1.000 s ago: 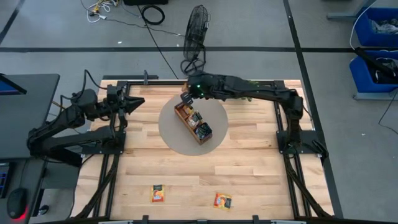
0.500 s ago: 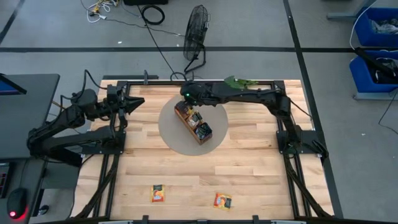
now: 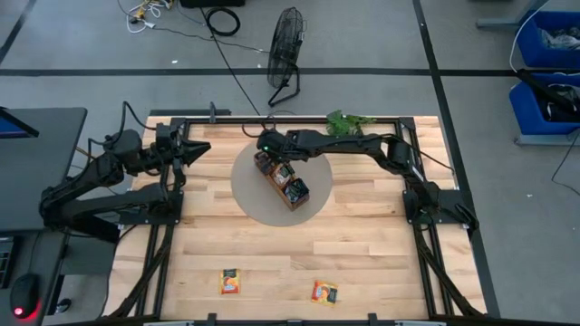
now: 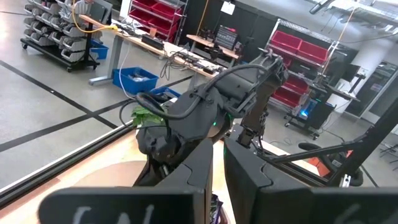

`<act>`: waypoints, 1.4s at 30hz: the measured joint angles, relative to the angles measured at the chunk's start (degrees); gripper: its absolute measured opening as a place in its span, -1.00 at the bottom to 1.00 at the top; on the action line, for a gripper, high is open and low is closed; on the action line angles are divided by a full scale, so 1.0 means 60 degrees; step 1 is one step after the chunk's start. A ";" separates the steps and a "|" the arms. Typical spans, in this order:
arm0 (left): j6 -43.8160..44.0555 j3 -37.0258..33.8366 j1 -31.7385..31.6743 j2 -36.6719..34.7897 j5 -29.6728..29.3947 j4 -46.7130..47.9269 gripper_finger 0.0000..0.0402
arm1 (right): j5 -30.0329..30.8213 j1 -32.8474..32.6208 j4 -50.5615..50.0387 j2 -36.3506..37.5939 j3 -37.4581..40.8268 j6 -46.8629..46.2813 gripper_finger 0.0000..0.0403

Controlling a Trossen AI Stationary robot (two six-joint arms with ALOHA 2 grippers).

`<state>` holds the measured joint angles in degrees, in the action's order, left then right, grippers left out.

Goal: Pick & Place Tea
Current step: Put the yellow tea bag into the left section of the wooden organizer

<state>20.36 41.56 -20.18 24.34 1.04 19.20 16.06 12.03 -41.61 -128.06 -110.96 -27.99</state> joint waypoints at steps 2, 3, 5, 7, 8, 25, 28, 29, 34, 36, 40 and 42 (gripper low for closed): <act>0.0000 0.0000 0.0000 0.0000 0.0004 0.0000 -0.78 | -0.0009 0.0002 0.0072 -0.0010 0.0052 0.0000 -1.00; 0.0000 0.0000 0.0000 0.0000 0.0001 0.0000 -0.78 | -0.0008 0.0000 0.0220 -0.0017 0.0134 -0.0006 -1.00; 0.0000 0.0000 0.0000 0.0000 0.0000 0.0000 -0.78 | -0.0024 0.0012 0.0302 -0.0061 0.0287 -0.0124 -1.00; 0.0001 0.0000 0.0004 0.0000 0.0003 0.0004 -0.78 | -0.0117 0.0033 0.0288 -0.0077 0.0417 -0.0248 -1.00; 0.0000 0.0001 0.0004 0.0003 0.0000 0.0006 -0.78 | -0.0139 0.0033 0.0297 -0.0072 0.0488 -0.0252 -1.00; 0.0000 0.0000 0.0004 0.0000 0.0004 0.0011 -0.78 | -0.0140 0.0029 0.0505 -0.0067 0.0663 -0.0251 -0.70; 0.0000 0.0000 0.0004 0.0004 0.0000 0.0015 -0.78 | -0.0130 0.0032 0.0496 -0.0067 0.0663 -0.0251 -0.58; 0.0000 0.0000 0.0004 0.0002 0.0002 0.0015 -0.78 | -0.0126 0.0033 0.0491 -0.0053 0.0663 -0.0250 -0.54; 0.0000 0.0000 0.0004 0.0004 0.0004 0.0018 -0.78 | -0.0099 0.0051 0.0460 0.0153 0.0667 -0.0167 -0.34; 0.0000 0.0000 0.0004 0.0000 0.0002 0.0018 -0.78 | -0.0100 0.0051 0.0498 0.0262 0.0667 -0.0121 -0.27; -0.0007 0.0001 0.0004 0.0002 0.0000 0.0022 -0.78 | -0.0097 0.0058 0.0492 0.0589 0.0667 0.0085 -0.17; -0.0007 0.0000 0.0004 0.0004 0.0001 0.0022 -0.78 | -0.0115 0.0058 0.0468 0.0784 0.0667 0.0166 -0.13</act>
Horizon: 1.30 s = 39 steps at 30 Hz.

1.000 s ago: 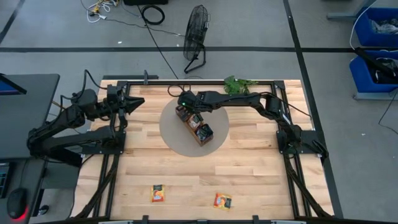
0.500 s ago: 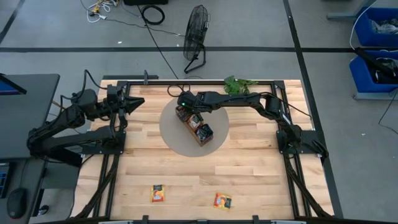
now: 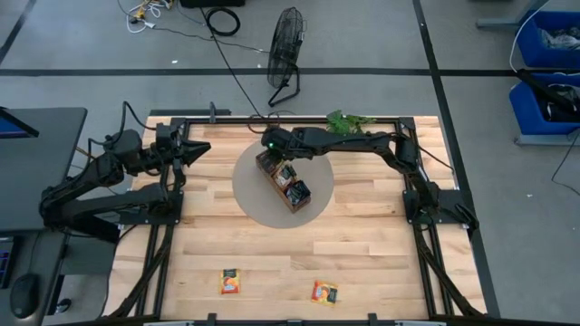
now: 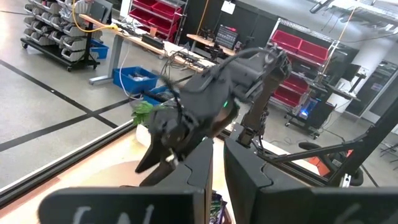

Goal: Pick & Place Tea
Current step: Put the yellow tea bag into the left section of the wooden organizer

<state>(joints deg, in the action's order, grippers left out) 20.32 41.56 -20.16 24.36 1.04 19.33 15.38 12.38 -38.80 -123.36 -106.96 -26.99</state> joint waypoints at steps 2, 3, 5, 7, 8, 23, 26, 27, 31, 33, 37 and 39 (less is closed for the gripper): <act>0.0000 0.0000 0.0000 0.0000 0.0003 0.0000 -0.78 | -0.0030 0.0000 0.0006 0.0223 0.0000 0.0099 -0.10; 0.0004 0.0004 0.0000 0.0000 0.0003 0.0000 -0.78 | -0.0069 0.0000 0.0002 0.0344 0.0000 0.0177 -0.09; 0.0000 0.0000 0.0000 -0.0001 0.0000 0.0000 -0.78 | -0.0232 0.0000 0.0031 0.0609 0.0000 0.0369 -0.08; 0.0004 0.0000 0.0000 0.0000 0.0003 0.0000 -0.78 | -0.0534 -0.0005 0.0011 0.0870 0.0000 0.0620 -0.07; 0.0004 0.0000 0.0000 0.0000 0.0001 0.0000 -0.78 | -0.0743 -0.0009 0.0015 0.1014 0.0000 0.0754 -0.07; 0.0551 0.0003 0.0025 0.0008 0.2531 0.2501 -0.78 | -0.1719 -0.0698 0.0016 0.2261 -0.0004 0.1871 -0.07; 0.0527 0.0001 0.0029 0.0071 0.3245 0.2900 -0.77 | -0.1717 -0.0863 0.0029 0.2279 -0.0007 0.1868 -0.07; 0.0548 0.0000 0.0043 0.0094 0.3483 0.2975 -0.76 | -0.1719 -0.0904 -0.0001 0.2279 -0.0007 0.1864 -0.07; 0.0597 0.0004 0.0399 0.0381 0.4165 0.3020 -0.62 | -0.1716 -0.1081 -0.0108 0.2279 -0.0007 0.1833 -0.07; 0.0682 0.0004 0.0712 0.0581 0.4358 0.3151 -0.50 | -0.1717 -0.1188 -0.0133 0.2279 -0.0007 0.1809 -0.07; 0.0696 0.0004 0.1572 0.1110 0.4374 0.3336 -0.23 | -0.1719 -0.1487 -0.0076 0.2411 -0.0007 0.1841 -0.07; 0.0750 0.0004 0.2047 0.1449 0.4373 0.3300 -0.12 | -0.1787 -0.1717 -0.0010 0.2565 -0.0007 0.1853 -0.07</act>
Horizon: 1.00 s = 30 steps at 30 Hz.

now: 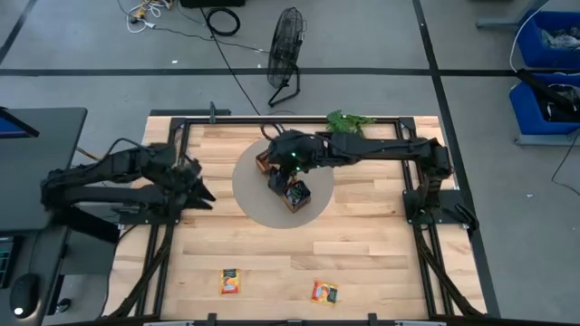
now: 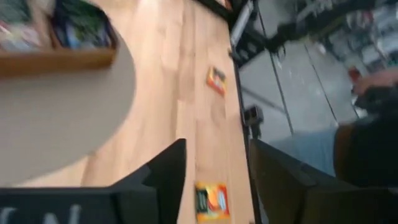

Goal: Pick & Place Tea
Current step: Put the yellow tea bag into the left section of the wooden organizer

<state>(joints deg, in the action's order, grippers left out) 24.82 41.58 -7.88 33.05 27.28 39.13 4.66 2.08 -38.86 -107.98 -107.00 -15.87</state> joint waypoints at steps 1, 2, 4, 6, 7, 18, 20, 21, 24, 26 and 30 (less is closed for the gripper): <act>0.0042 0.0000 0.0233 0.0213 -0.0023 0.0001 -0.07 | -0.0109 -0.0112 0.0012 0.0070 0.0000 0.0007 -0.07; 0.0084 0.0000 0.0482 0.0470 -0.0080 -0.0005 -0.02 | -0.0267 -0.0211 0.0057 0.0136 0.0000 0.0014 -0.07; 0.0235 0.0000 0.0965 0.0987 -0.0254 -0.0006 0.04 | -0.0466 -0.0410 0.0100 0.0248 0.0000 -0.0012 -0.07; 0.0334 0.0000 0.1433 0.1530 -0.0446 -0.0018 0.08 | -0.0472 -0.0622 0.0092 0.0395 0.0000 -0.0019 -0.09; 0.0474 0.0000 0.1681 0.1791 -0.0500 -0.0045 0.09 | -0.0460 -0.0715 0.0066 0.0485 0.0000 -0.0019 -0.10; 0.2158 0.0000 0.4081 0.4904 -0.0661 -0.1218 0.07 | -0.0411 -0.1423 -0.1360 0.1446 -0.0007 0.0125 -0.25; 0.2367 0.0000 0.4395 0.5406 -0.0877 -0.1777 0.06 | -0.0446 -0.1567 -0.1553 0.1545 -0.0007 0.0199 -0.26; 0.2493 0.0000 0.4534 0.5663 -0.1041 -0.2055 0.06 | -0.0462 -0.1624 -0.1635 0.1594 -0.0007 0.0226 -0.26; 0.2521 0.0000 0.4918 0.6394 -0.1419 -0.2746 0.06 | -0.0448 -0.1790 -0.1946 0.1665 -0.0007 0.0225 -0.26; 0.2549 0.0000 0.5136 0.6845 -0.1648 -0.3014 0.06 | -0.0391 -0.1926 -0.2260 0.1678 -0.0007 0.0244 -0.26; 0.2681 0.0000 0.5541 0.7747 -0.1824 -0.3270 0.06 | -0.0270 -0.2191 -0.2376 0.1678 -0.0007 0.0416 -0.27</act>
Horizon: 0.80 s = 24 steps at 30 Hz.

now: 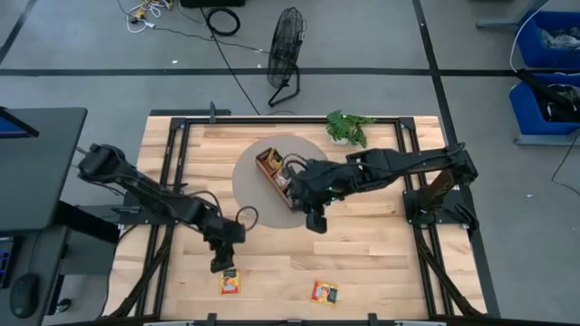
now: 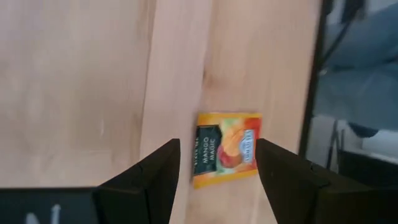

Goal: Pick & Place Tea
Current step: Put the yellow tea bag into the left section of the wooden organizer

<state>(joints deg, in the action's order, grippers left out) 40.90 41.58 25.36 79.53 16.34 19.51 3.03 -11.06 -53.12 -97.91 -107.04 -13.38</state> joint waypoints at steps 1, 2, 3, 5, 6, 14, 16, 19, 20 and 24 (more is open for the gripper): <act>0.0047 0.0000 0.0074 0.0222 -0.0002 -0.0075 0.06 | 0.0049 -0.0054 0.0001 0.0000 0.0000 0.0062 -0.27; 0.0074 -0.0002 0.0153 0.0427 -0.0004 -0.0079 0.06 | 0.0073 -0.0087 -0.0003 0.0000 0.0000 0.0099 -0.27; 0.0078 -0.0002 0.0219 0.0610 -0.0002 -0.0109 0.06 | 0.0083 -0.0104 -0.0020 0.0000 0.0000 0.0125 -0.27; 0.0139 0.0000 0.0328 0.0973 -0.0006 -0.0349 0.06 | 0.0097 -0.0144 -0.0124 0.0004 0.0000 0.0152 -0.27; 0.0198 -0.0004 0.0384 0.1116 -0.0007 -0.0419 0.06 | 0.0105 -0.0162 -0.0204 0.0000 0.0000 0.0174 -0.27; 0.0827 0.0000 0.0787 0.1813 0.0000 -0.1520 0.06 | 0.0166 -0.0198 -0.0391 0.0004 0.0000 0.0412 -0.27; 0.0864 0.0000 0.0927 0.1938 -0.0239 -0.1742 0.06 | 0.0170 -0.0198 -0.0384 0.0004 0.0000 0.0502 -0.27; 0.0835 0.0000 0.1089 0.2074 -0.0678 -0.1736 0.06 | 0.0174 -0.0196 -0.0391 0.0004 0.0000 0.0559 -0.27; 0.0840 0.0004 0.1118 0.2124 -0.0755 -0.1736 0.06 | 0.0175 -0.0194 -0.0405 0.0004 0.0000 0.0563 -0.27; 0.0838 0.0029 0.1247 0.2254 -0.1007 -0.1779 0.06 | 0.0340 -0.0194 -0.0518 0.0004 0.0000 0.0631 -0.27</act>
<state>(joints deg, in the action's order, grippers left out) 45.93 41.76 32.85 93.06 10.29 8.84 5.07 -12.23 -56.23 -97.89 -107.04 -9.59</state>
